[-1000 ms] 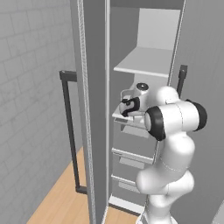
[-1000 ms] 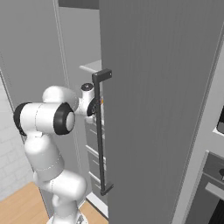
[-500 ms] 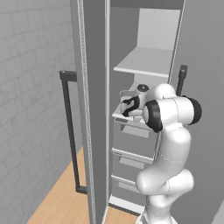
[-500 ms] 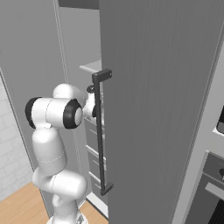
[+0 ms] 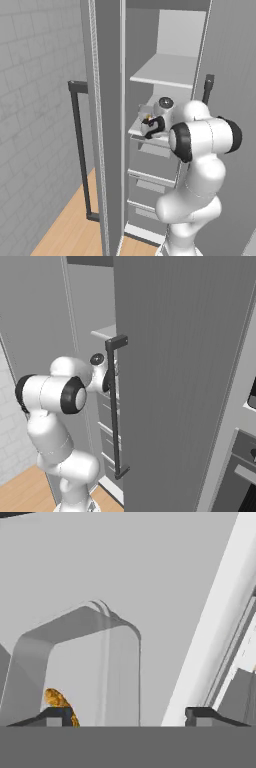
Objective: Take the meat container that has the shrimp and place it on the second highest rack of the freezer. Then take the vegetable container that has the corn and onion and place it on the highest rack of the freezer.
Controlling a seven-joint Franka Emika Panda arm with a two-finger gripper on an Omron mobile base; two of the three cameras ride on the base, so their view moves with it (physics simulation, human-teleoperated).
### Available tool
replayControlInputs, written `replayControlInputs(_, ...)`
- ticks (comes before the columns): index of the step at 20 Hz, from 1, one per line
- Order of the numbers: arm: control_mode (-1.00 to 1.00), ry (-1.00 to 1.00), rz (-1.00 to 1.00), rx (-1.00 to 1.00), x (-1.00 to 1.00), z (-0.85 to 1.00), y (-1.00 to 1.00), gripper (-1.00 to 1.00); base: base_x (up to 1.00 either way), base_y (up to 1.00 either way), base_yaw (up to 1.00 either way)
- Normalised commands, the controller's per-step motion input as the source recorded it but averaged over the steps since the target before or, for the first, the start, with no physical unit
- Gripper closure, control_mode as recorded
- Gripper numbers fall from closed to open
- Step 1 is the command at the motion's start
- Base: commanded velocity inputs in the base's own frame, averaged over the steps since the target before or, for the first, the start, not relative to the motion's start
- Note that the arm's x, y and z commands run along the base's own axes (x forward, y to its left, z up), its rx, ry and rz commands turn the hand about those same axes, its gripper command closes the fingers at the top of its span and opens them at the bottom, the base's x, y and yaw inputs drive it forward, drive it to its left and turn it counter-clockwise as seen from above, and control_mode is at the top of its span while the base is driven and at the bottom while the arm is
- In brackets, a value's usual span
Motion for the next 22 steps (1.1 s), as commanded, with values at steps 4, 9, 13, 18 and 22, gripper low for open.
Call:
replayControlInputs(4, -1.00, 0.00, 0.02, -0.12, -0.60, 1.00, 0.18, -1.00, 0.00, 0.00, 0.00)
replayControlInputs(9, -1.00, 0.03, 0.08, -0.12, -0.95, 1.00, 0.21, -1.00, 0.00, 0.00, 0.00)
replayControlInputs(13, -1.00, 0.14, 0.10, -0.06, -1.00, 1.00, 0.01, -1.00, 0.00, 0.00, 0.00)
replayControlInputs(18, -1.00, 0.14, 0.11, -0.10, -0.98, 1.00, 0.00, -1.00, 0.00, 0.00, 0.00)
replayControlInputs(22, -1.00, 0.02, 0.09, -0.10, -0.83, 0.96, 0.00, -1.00, 0.00, 0.00, 0.00)
